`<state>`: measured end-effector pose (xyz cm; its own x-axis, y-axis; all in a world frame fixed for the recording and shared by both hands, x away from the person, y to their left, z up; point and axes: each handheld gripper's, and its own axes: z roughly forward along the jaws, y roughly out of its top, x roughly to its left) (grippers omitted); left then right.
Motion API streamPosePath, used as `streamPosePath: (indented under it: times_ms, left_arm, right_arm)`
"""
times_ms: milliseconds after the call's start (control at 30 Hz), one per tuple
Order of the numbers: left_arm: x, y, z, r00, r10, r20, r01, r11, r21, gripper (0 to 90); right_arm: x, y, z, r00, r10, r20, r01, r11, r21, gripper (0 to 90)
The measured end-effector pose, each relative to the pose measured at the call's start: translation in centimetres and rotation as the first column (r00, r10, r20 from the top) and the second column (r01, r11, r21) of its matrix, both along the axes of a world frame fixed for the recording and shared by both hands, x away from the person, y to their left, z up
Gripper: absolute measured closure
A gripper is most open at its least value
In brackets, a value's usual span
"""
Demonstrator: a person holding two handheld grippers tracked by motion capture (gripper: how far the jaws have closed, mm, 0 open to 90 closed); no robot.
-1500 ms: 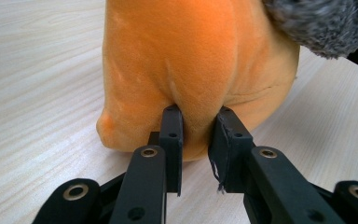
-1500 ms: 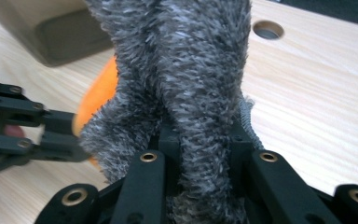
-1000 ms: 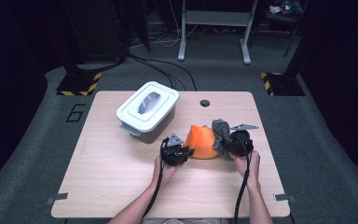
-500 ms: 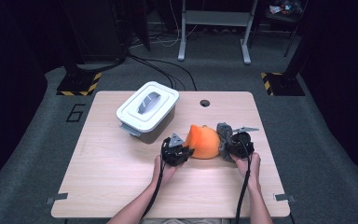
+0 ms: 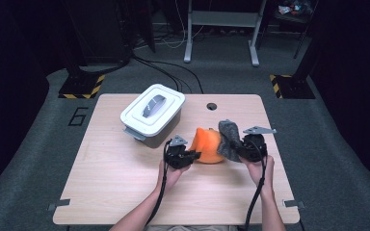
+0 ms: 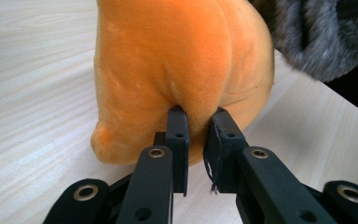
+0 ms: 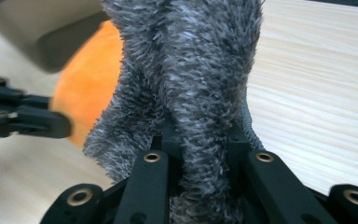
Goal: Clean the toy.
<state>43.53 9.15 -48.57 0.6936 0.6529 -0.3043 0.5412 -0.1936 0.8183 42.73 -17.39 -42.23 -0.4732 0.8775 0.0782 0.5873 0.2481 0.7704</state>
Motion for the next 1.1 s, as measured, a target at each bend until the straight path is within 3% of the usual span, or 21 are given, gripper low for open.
streamPosePath:
  times_ms: [100, 200, 367, 433, 567, 667, 867, 1100]
  left_arm:
    - [0.0, 0.0, -0.1, 0.9999, -0.004, 0.013, 0.004, 0.9998, 0.021, 77.9]
    - [0.1, 0.0, -0.3, 0.9996, 0.002, 0.029, -0.003, 0.9996, 0.029, 70.5]
    - [0.1, 0.1, -0.4, 0.9974, 0.0, 0.072, -0.005, 0.9973, 0.073, 51.8]
    - [0.1, 0.0, -0.5, 0.9948, 0.007, 0.102, -0.019, 0.9928, 0.118, 47.1]
    - [0.3, -0.4, -0.9, 0.992, -0.006, 0.126, -0.014, 0.9874, 0.158, 42.0]
    - [0.3, -0.9, -1.3, 0.986, -0.013, 0.166, -0.021, 0.9796, 0.2, 52.0]
    - [0.2, -0.7, -1.3, 0.9889, -0.009, 0.148, -0.017, 0.9846, 0.174, 76.8]
    - [0.0, -0.2, -0.9, 0.9948, 0.002, 0.102, -0.012, 0.9947, 0.103, 81.4]
  right_arm:
    - [0.8, 1.2, -1.0, 0.9994, -0.002, -0.034, 0.0, 0.999, -0.039, 76.4]
    - [1.7, 1.3, -1.9, 0.999, -0.011, -0.044, 0.01, 0.999, -0.033, 76.4]
    - [2.2, 1.3, -2.2, 0.9991, -0.024, -0.035, 0.022, 0.999, -0.047, 76.4]
    - [2.4, 1.2, -2.3, 0.9993, -0.024, -0.029, 0.022, 0.998, -0.051, 76.4]
    - [2.6, 1.1, -2.5, 0.9994, -0.022, -0.025, 0.021, 0.999, -0.045, 76.4]
    - [2.7, 1.2, -2.5, 0.9992, -0.025, -0.031, 0.024, 0.999, -0.036, 76.4]
    - [2.6, 1.1, -2.4, 0.9997, -0.024, -0.009, 0.024, 0.999, -0.032, 76.4]
    - [2.1, 1.2, -1.2, 0.9995, -0.029, 0.011, 0.03, 0.999, -0.028, 76.3]
